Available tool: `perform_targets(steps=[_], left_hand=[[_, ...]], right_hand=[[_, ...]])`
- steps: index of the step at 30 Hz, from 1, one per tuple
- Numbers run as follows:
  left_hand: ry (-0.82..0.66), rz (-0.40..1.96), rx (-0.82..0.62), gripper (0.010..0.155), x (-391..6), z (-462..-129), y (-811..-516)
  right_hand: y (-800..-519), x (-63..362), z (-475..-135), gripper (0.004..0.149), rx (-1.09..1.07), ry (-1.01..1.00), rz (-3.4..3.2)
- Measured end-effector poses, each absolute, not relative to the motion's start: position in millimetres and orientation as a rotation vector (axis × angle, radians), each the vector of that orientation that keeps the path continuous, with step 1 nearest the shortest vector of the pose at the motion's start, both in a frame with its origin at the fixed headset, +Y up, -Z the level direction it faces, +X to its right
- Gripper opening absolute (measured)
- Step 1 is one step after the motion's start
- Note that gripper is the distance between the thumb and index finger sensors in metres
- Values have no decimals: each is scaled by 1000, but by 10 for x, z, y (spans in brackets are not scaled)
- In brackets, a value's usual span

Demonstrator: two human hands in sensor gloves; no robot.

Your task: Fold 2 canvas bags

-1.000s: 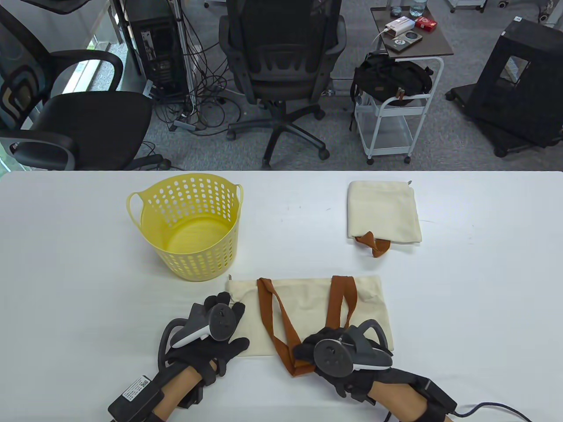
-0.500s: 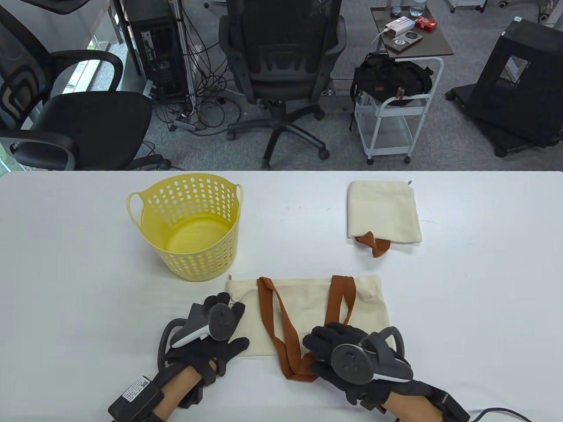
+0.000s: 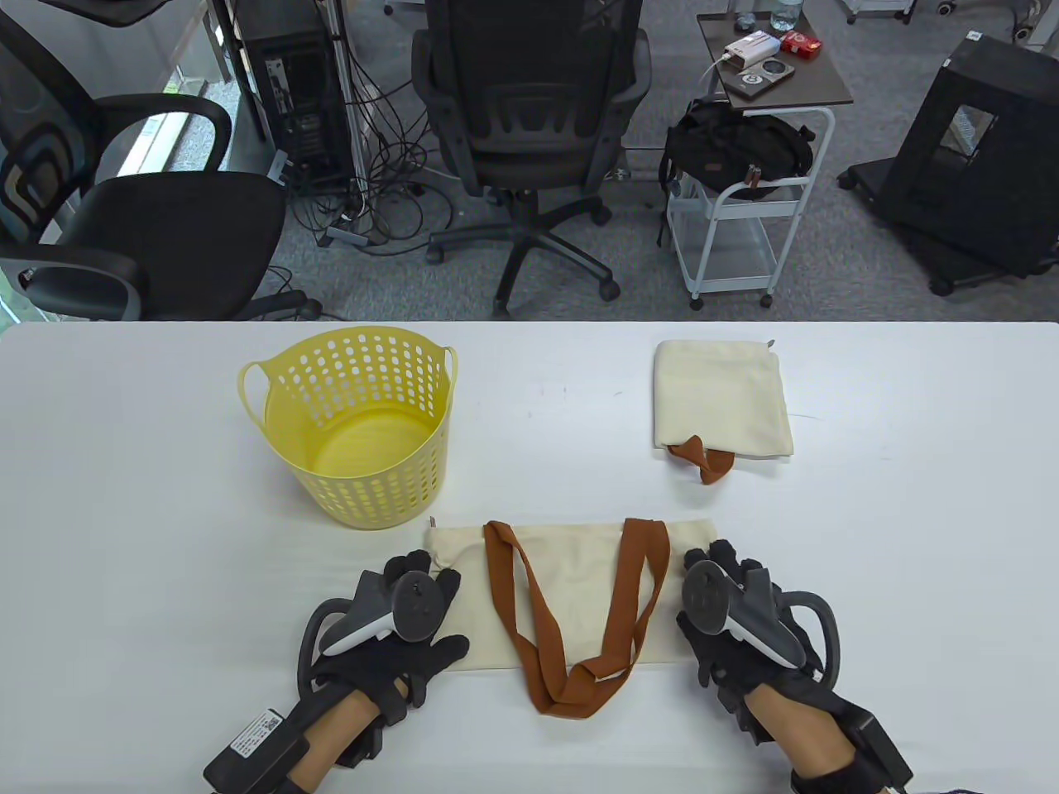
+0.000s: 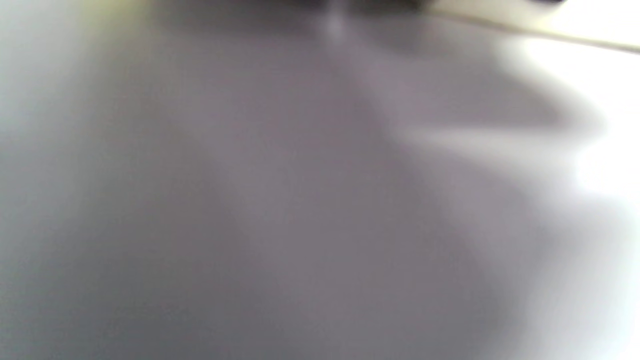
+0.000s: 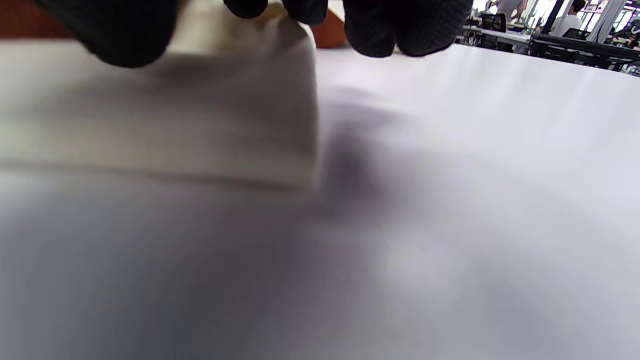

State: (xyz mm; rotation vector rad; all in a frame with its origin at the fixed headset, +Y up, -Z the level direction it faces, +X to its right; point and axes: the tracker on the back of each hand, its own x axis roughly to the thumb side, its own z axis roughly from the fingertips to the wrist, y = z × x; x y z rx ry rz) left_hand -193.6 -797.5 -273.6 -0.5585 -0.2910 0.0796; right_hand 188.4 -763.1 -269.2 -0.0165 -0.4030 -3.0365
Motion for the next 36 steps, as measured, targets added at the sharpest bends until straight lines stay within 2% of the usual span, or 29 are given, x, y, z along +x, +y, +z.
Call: perform_targets(steps=[5, 9, 11, 12, 14, 16, 18, 22, 27, 32, 36], left_hand=[[-283, 105, -472, 80, -2001, -2724, -7866], [-199, 139, -332, 81, -2094, -2688, -7744], [-118, 154, -392, 88, -2121, -2702, -7776], [-42, 158, -496, 91, -2131, -2712, -7830], [-29, 211, -644, 91, -2117, -2734, -7952], [-40, 214, -604, 94, -2081, -2718, -7959], [-62, 254, -581, 92, -2075, -2720, -7944], [-20, 505, -515, 83, -2159, -2705, -7875], [10, 649, -329, 70, -2175, -2636, -7649], [23, 896, -301, 63, -2189, -2627, -7541], [4, 1001, -303, 61, -2154, -2688, -7359]], right_hand=[[-7739, 1877, -2727, 74, -6, -524, -2993], [-7777, 1893, -2735, 73, -13, -613, -3030], [-7783, 1879, -2724, 72, -8, -612, -3026], [-7789, 1871, -2719, 72, -8, -618, -3022], [-7791, 1855, -2706, 73, -4, -626, -3025], [-7792, 1832, -2696, 73, -9, -619, -3028], [-7798, 1806, -2689, 74, -16, -621, -3032], [-7817, 1790, -2677, 74, -12, -625, -3030], [-7836, 1764, -2673, 74, -8, -607, -3031], [-7833, 1714, -2691, 74, -2, -598, -3025], [-7830, 1657, -2696, 74, -29, -583, -3033]])
